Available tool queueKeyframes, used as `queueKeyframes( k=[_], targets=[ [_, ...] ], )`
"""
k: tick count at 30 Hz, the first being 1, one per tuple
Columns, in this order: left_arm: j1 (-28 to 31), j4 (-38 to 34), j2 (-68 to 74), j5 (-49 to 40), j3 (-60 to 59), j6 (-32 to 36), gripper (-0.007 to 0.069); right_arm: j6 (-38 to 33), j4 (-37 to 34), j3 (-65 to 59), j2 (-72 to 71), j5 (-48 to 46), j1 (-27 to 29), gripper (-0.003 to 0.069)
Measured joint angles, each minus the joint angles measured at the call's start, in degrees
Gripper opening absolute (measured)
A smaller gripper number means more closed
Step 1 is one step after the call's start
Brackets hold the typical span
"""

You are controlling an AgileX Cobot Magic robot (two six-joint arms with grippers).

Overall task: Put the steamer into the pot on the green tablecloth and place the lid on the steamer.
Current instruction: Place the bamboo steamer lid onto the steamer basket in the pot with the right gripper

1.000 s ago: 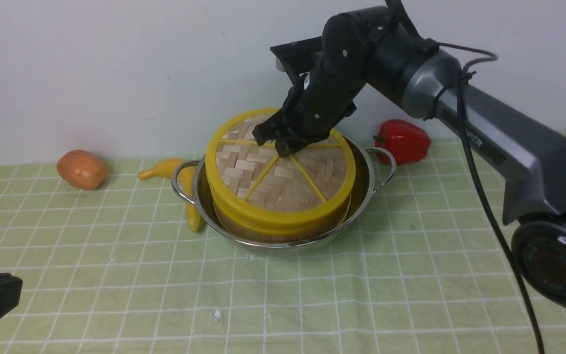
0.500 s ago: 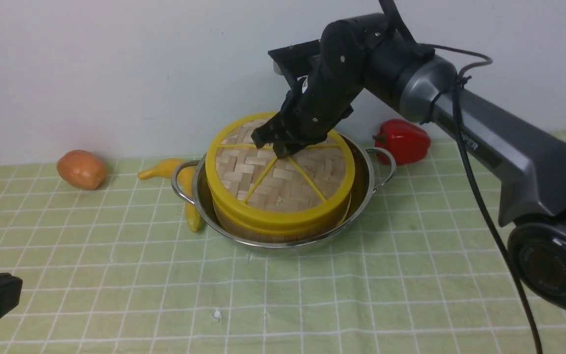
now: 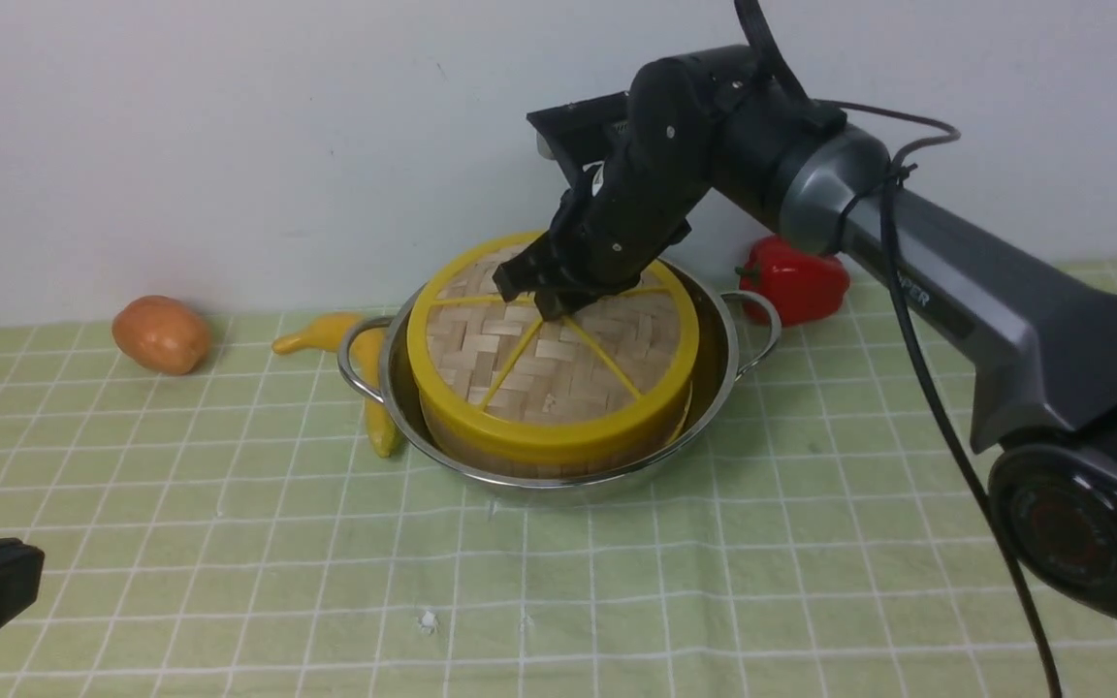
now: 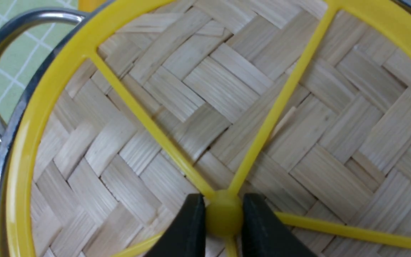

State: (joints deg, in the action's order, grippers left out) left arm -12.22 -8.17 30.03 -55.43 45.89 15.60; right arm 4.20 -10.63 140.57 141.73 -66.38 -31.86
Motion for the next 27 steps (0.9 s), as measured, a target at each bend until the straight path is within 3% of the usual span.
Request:
queueKeyframes(
  k=[8, 12, 17, 22, 27],
  targets=[
    [0.0, 0.0, 0.0, 0.0, 0.0, 0.0, 0.0012, 0.0, -1.5, 0.0, 0.0, 0.0, 0.0, 0.0185],
    [0.0, 0.0, 0.0, 0.0, 0.0, 0.0, 0.0022, 0.0, -2.9, 0.0, -1.1, -0.9, 0.0, 0.0337],
    [0.0, 0.0, 0.0, 0.1, 0.0, 0.0, 0.0034, 0.0, -3.0, 2.9, -3.6, -3.6, 0.1, 0.0442],
    [0.0, 0.0, 0.0, 2.0, 0.0, 0.0, 0.0051, 0.8, -3.0, 5.6, -8.6, -3.9, 0.6, 0.0468],
    [0.0, 0.0, 0.0, 6.1, 0.0, 0.0, 0.0076, 1.7, -2.6, 5.8, -15.4, -3.9, 0.9, 0.043]
  ],
)
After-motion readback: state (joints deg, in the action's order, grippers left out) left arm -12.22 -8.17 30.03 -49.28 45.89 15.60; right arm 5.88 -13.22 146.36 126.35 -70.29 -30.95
